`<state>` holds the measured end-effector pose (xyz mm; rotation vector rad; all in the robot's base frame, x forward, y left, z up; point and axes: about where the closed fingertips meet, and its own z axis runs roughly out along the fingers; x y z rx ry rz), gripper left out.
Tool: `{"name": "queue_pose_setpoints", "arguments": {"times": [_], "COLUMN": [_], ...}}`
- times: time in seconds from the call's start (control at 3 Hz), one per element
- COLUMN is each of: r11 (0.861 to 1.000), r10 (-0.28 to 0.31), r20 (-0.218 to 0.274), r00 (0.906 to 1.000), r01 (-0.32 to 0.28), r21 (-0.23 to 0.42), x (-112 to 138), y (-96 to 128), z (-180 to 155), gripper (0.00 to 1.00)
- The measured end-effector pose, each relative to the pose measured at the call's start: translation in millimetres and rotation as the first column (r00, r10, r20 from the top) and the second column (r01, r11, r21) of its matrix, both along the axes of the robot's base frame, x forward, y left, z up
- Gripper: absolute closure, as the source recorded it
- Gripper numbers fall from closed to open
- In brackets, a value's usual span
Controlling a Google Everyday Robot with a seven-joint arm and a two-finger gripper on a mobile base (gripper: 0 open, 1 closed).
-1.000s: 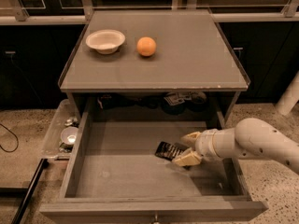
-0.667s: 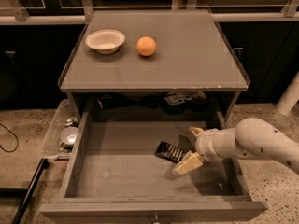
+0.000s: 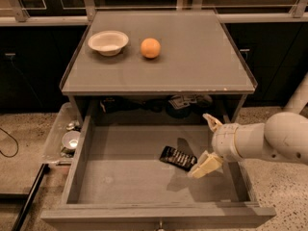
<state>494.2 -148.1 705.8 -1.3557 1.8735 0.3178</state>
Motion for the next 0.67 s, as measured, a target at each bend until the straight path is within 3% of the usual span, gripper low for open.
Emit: {"name": "queue_pose_setpoints", "arguments": {"times": [0.33, 0.67], "r11": [0.997, 0.985], "r10": [0.064, 0.124], "r20": [0.084, 0.163], "r00": [0.9943, 0.9787], "r01": [-0.06, -0.103], "r21": [-0.051, -0.136], "x": [-4, 18], "y": [-17, -49], "z": [44, 93], "gripper": [0.0, 0.0]}}
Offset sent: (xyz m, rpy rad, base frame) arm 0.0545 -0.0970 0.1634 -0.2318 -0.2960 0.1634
